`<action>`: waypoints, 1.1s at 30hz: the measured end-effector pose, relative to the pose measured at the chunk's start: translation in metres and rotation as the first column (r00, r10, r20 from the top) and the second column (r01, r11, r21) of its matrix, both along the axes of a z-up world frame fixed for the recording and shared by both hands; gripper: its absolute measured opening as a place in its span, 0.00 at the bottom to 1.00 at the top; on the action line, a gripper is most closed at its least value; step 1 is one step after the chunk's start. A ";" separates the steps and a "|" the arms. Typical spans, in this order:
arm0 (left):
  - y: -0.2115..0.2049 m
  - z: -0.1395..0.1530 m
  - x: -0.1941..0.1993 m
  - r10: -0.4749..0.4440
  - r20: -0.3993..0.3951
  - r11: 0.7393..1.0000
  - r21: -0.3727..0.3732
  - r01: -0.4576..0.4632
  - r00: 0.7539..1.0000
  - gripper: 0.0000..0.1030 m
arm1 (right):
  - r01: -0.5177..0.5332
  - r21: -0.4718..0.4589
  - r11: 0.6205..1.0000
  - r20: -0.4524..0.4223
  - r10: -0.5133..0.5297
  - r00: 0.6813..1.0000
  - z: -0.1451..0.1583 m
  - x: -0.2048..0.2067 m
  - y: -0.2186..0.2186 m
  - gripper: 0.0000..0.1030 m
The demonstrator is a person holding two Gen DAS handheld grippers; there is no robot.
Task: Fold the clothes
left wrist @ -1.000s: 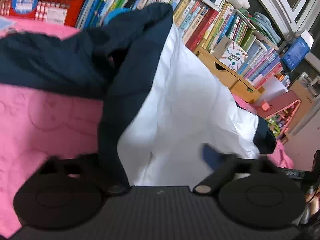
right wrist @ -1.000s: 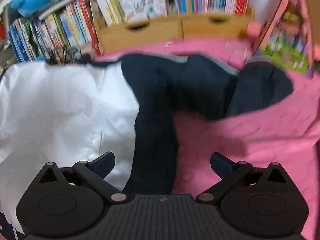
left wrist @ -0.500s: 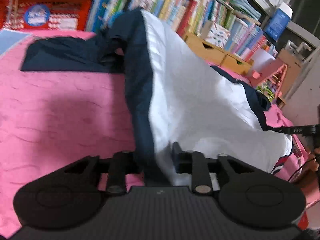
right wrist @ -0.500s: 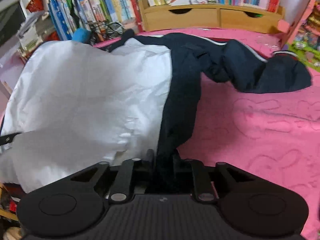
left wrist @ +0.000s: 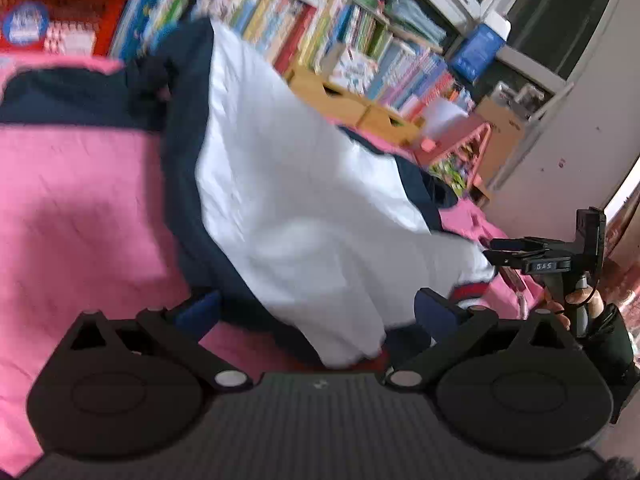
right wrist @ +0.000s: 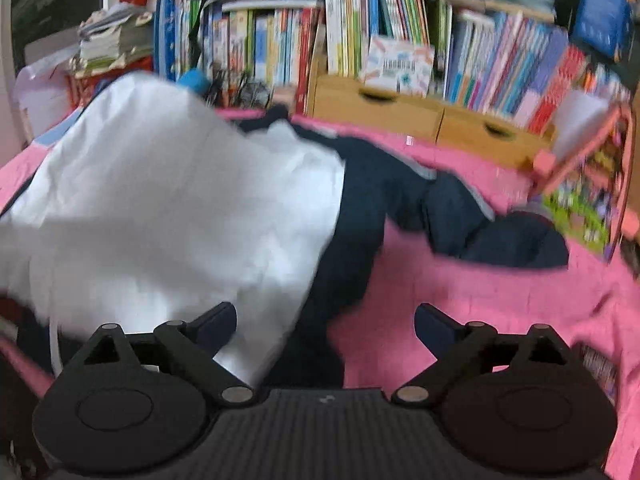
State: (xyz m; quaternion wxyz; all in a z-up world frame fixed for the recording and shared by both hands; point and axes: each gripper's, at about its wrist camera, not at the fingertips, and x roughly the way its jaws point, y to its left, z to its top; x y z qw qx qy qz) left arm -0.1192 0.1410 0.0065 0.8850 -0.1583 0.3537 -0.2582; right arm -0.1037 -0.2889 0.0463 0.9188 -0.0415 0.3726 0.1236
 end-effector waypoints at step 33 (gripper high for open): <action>-0.028 -0.005 -0.028 -0.066 -0.056 0.989 0.126 0.073 0.996 0.74 | -0.131 0.121 0.984 -0.044 0.137 0.990 -0.016 -0.078 0.000 0.45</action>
